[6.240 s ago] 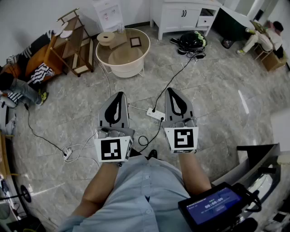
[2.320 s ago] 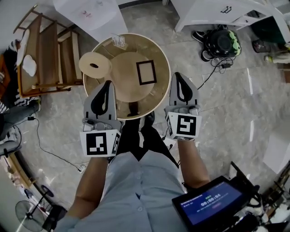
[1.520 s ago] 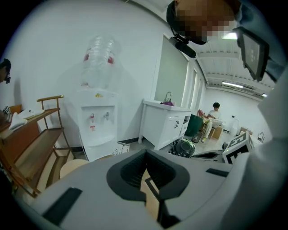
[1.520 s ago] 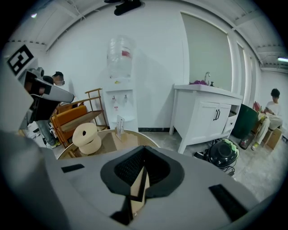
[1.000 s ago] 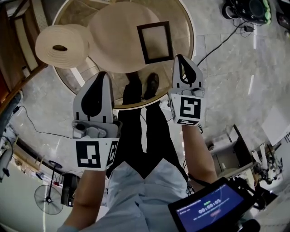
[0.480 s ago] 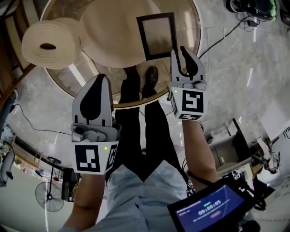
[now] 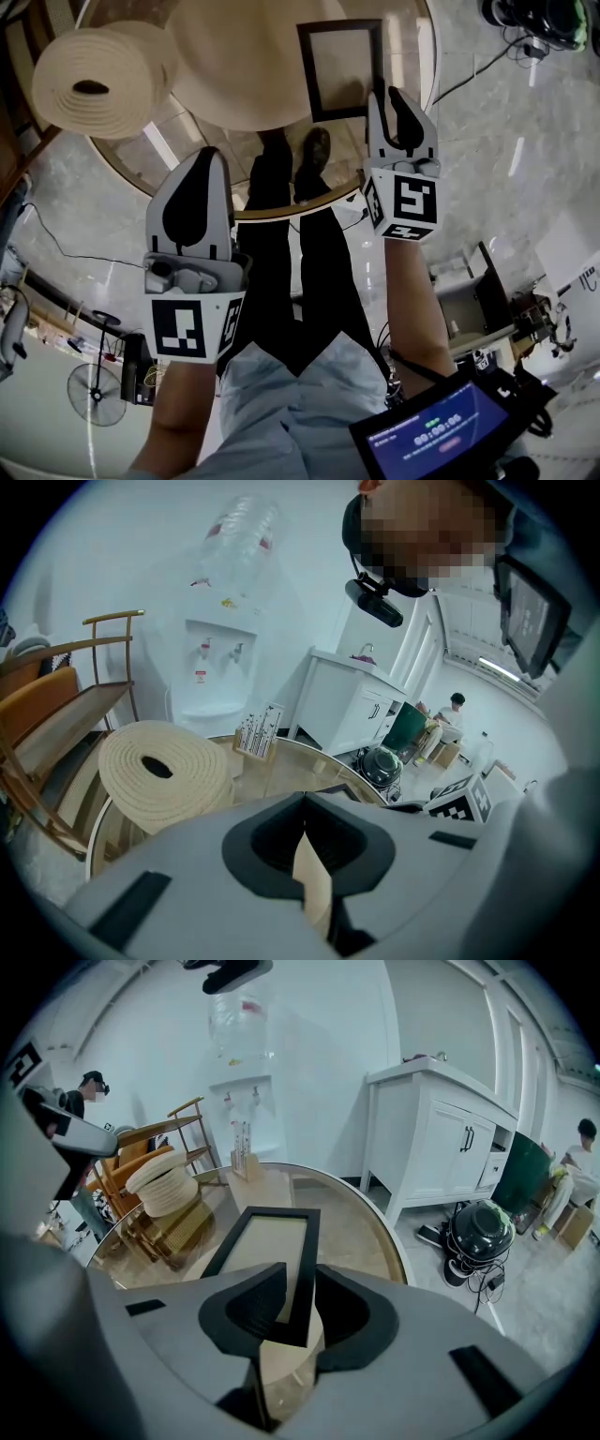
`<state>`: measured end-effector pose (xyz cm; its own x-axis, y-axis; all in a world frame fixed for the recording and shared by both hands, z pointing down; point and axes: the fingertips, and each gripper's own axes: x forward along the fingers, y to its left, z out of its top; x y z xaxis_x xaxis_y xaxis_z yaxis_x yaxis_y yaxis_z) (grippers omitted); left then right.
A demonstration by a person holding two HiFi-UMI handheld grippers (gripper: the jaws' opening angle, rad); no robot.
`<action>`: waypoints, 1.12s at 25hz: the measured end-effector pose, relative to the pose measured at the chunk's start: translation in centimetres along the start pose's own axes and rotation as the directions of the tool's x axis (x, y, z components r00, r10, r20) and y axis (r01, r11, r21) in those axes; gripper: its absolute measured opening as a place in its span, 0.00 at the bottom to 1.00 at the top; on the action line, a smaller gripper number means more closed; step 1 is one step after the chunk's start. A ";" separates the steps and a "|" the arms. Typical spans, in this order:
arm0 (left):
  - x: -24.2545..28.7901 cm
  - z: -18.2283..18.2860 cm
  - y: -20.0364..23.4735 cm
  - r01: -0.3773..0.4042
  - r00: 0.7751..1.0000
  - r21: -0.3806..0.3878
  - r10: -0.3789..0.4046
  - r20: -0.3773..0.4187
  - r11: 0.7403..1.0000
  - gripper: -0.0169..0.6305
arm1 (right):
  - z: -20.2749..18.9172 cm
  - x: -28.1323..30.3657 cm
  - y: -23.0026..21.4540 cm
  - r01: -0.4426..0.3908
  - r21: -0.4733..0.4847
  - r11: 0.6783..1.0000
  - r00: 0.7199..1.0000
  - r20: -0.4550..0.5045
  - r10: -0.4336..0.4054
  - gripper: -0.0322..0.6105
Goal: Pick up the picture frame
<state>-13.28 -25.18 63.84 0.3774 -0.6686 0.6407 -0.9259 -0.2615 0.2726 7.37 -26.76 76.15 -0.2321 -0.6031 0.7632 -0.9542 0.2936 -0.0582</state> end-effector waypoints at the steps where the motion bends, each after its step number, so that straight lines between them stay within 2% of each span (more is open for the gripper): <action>1: 0.0 -0.3 0.1 -0.002 1.000 -0.001 0.002 -0.004 1.000 0.04 | -0.2 0.2 -0.1 -0.003 0.005 1.000 1.000 -0.003 0.003 0.22; 13: 0.5 -1.1 0.7 -0.018 1.000 -0.008 0.018 -0.014 1.000 0.04 | -1.4 1.9 -0.4 -0.059 0.031 0.998 0.998 -0.031 0.060 0.22; 18: 0.3 -0.8 0.6 -0.022 1.000 -0.009 0.022 -0.007 1.000 0.04 | -1.3 2.0 -0.7 -0.042 0.083 0.996 0.997 -0.058 0.047 0.18; 28: -1.6 2.1 1.2 -0.037 0.999 0.008 0.037 0.038 0.999 0.04 | 2.0 0.3 0.4 -0.018 0.021 1.000 1.000 -0.023 0.019 0.17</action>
<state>-15.04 -25.86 61.67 0.3424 -0.7039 0.6224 -0.9393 -0.2421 0.2429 6.53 -28.31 75.11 -0.2453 -0.5800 0.7768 -0.9535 0.2889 -0.0854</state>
